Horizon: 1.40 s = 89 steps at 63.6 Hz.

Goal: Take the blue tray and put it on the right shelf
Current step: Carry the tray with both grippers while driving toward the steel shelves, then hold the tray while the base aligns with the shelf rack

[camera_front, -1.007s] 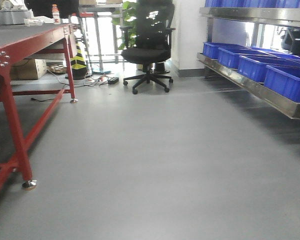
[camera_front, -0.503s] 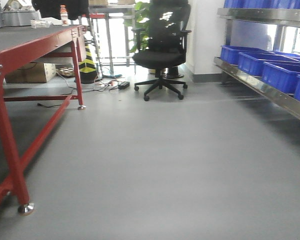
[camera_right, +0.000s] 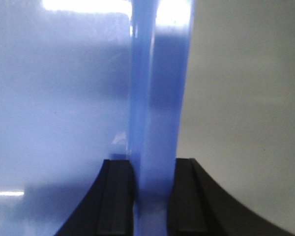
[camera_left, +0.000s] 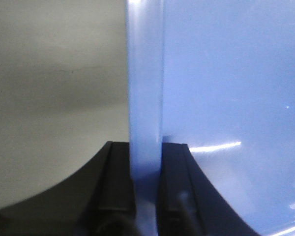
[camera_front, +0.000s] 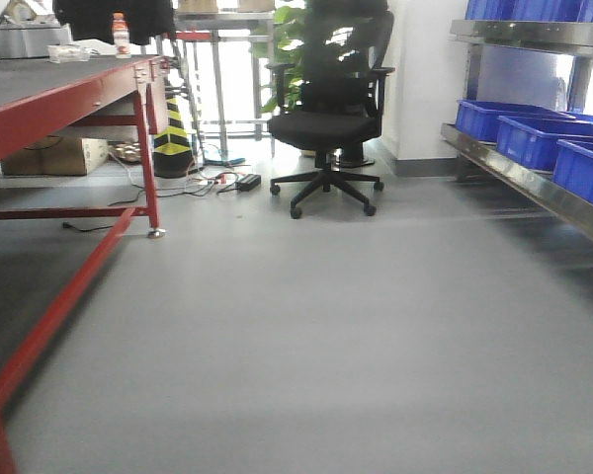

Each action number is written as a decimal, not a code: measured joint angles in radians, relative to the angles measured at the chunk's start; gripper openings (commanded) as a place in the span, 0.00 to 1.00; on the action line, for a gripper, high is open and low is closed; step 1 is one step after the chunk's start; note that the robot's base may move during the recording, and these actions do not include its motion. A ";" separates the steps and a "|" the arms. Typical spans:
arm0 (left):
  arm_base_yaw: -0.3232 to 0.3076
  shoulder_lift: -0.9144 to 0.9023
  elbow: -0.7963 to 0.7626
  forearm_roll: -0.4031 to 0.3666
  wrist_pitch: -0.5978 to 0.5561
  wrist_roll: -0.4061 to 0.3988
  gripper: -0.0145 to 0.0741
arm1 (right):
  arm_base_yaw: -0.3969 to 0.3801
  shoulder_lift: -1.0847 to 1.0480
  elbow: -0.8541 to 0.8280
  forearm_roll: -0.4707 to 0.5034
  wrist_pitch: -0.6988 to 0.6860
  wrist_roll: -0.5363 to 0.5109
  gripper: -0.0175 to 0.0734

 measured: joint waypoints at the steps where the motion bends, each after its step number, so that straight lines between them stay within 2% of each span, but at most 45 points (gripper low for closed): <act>1: 0.000 0.000 0.000 0.000 0.000 0.000 0.11 | 0.000 0.000 0.000 -0.002 0.000 0.000 0.26; 89: 0.002 0.000 0.000 -0.027 0.000 0.000 0.11 | -0.002 0.000 0.000 -0.013 0.002 -0.004 0.26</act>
